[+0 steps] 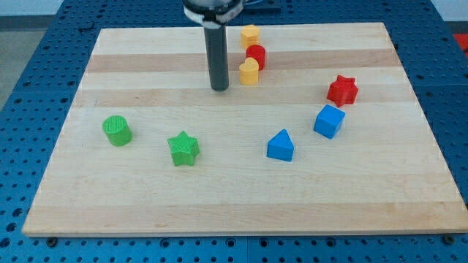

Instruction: Move your arm near red star

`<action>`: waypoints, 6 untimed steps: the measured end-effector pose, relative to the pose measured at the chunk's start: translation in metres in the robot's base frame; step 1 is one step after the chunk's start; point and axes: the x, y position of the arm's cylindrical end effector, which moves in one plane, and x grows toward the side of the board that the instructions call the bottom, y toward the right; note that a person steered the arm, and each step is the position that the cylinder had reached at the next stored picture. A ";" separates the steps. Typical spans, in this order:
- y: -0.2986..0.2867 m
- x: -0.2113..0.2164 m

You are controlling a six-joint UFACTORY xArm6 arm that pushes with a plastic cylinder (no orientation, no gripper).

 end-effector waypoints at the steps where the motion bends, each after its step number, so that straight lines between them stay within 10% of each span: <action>1: 0.034 0.032; 4: 0.211 -0.050; 6: 0.323 -0.024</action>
